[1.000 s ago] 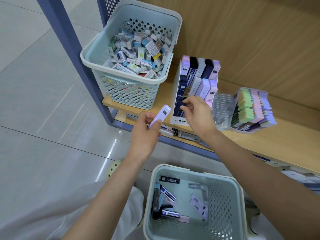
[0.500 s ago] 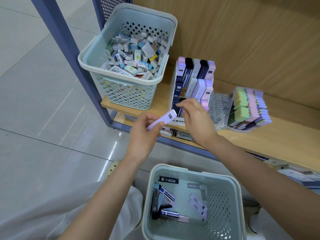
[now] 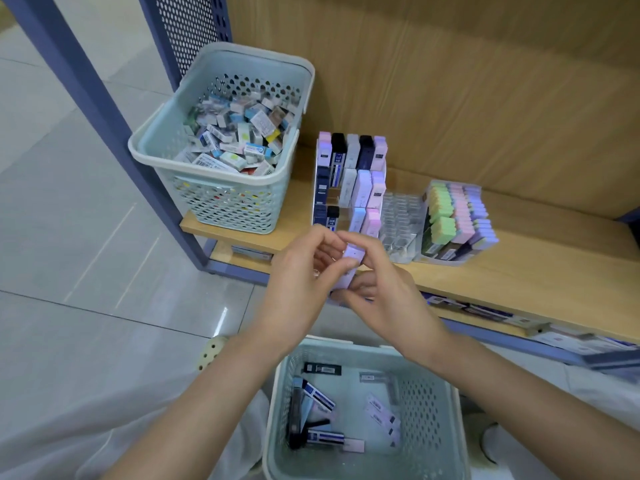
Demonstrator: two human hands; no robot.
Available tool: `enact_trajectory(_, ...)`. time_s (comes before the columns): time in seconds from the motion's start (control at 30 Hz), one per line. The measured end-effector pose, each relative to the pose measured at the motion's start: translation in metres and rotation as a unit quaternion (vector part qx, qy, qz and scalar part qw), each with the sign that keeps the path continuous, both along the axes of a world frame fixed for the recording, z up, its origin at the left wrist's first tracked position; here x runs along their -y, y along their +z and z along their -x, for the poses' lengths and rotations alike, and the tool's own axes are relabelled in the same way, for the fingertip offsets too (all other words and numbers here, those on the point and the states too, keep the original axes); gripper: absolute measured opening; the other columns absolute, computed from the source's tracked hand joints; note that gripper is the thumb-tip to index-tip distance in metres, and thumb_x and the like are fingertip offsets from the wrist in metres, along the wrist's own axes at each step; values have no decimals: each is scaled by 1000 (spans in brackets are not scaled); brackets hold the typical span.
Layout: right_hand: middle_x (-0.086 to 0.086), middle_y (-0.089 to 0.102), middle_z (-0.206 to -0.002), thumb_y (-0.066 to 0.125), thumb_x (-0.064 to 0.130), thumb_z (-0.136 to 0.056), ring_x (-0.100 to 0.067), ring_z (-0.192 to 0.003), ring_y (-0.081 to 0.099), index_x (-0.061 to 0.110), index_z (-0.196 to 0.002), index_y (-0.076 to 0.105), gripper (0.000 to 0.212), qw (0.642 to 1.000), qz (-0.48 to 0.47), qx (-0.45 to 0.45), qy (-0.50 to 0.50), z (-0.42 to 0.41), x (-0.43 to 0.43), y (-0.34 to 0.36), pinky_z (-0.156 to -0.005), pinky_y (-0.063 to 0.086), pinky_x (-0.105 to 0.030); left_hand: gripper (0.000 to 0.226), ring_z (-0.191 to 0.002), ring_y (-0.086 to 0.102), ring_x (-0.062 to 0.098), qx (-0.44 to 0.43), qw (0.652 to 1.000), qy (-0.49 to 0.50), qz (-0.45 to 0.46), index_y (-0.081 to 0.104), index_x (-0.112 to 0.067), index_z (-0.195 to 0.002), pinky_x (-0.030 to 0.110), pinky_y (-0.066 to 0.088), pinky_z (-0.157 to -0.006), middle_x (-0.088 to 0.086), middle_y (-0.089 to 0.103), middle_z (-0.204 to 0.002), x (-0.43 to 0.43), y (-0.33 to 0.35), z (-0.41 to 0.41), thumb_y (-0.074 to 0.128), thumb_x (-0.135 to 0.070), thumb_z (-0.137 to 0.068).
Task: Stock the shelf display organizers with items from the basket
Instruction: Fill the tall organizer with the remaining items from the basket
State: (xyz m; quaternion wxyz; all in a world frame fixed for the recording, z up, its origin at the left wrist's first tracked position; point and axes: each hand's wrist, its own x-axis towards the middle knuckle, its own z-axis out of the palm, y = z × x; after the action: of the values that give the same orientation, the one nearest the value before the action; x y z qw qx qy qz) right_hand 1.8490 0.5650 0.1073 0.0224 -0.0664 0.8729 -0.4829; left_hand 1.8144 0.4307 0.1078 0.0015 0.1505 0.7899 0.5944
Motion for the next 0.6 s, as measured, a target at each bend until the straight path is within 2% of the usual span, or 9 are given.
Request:
enact_trajectory(0.07,-3,71,-85,58,7,-90,-9,-78,69,54,-110,38,55,1000,-18,-11,-13,-1,-9,1,-78,55,-36,18,-71,57,9,-41,999,-17,32,55,-17,-82,11,44,-63,-3,59,-77,-6,2,1,69,-7,-82)
enact_trajectory(0.13,-9,69,-77,54,18,-94,-21,-74,67,41,-112,43,31,998,-46,-22,-43,2,-22,-2,-73,53,-44,14,-77,56,8,-65,994,-38,80,53,-19,-89,16,45,-70,-3,57,-83,-11,-2,6,64,-10,-87)
enact_trajectory(0.2,-4,68,-79,52,22,-95,-19,-76,64,33,-109,47,18,994,-63,-34,-87,11,-39,-6,-74,52,-43,8,-87,53,11,-99,983,-48,144,54,-16,-97,23,42,-77,-3,56,-93,-14,-10,18,57,-13,-91)
enact_trajectory(0.27,4,65,-87,54,17,-94,-9,-80,60,30,-103,49,16,989,-65,-53,-123,23,-56,-9,-77,52,-35,14,-95,51,16,-127,967,-51,216,57,-11,-106,28,39,-83,1,55,-101,-15,-19,33,55,-13,-92)
enact_trajectory(0.4,2,62,-89,62,11,-89,5,-75,54,15,-101,60,13,979,-100,-72,-161,50,-76,-16,-67,41,-8,32,-113,44,19,-120,932,-68,334,50,-13,-127,34,34,-96,4,50,-121,-20,-33,63,47,-17,-95)
enact_trajectory(0.43,4,61,-88,63,12,-89,7,-75,53,14,-104,59,15,978,-106,-68,-164,56,-77,-18,-65,41,-5,36,-117,42,19,-123,925,-75,351,47,-14,-132,33,31,-99,3,48,-126,-22,-37,69,45,-17,-96)
enact_trajectory(0.53,8,58,-89,62,13,-90,12,-77,53,13,-107,54,19,978,-110,-61,-165,71,-77,-25,-70,42,-5,46,-130,32,17,-129,905,-102,393,35,-16,-142,31,24,-105,2,38,-142,-26,-48,85,42,-17,-97)
enact_trajectory(0.6,9,58,-87,59,12,-92,9,-76,54,12,-105,54,14,978,-126,-54,-159,80,-77,-33,-73,45,-10,51,-137,24,18,-127,891,-115,420,28,-16,-146,31,19,-110,2,30,-149,-28,-56,92,42,-16,-97)
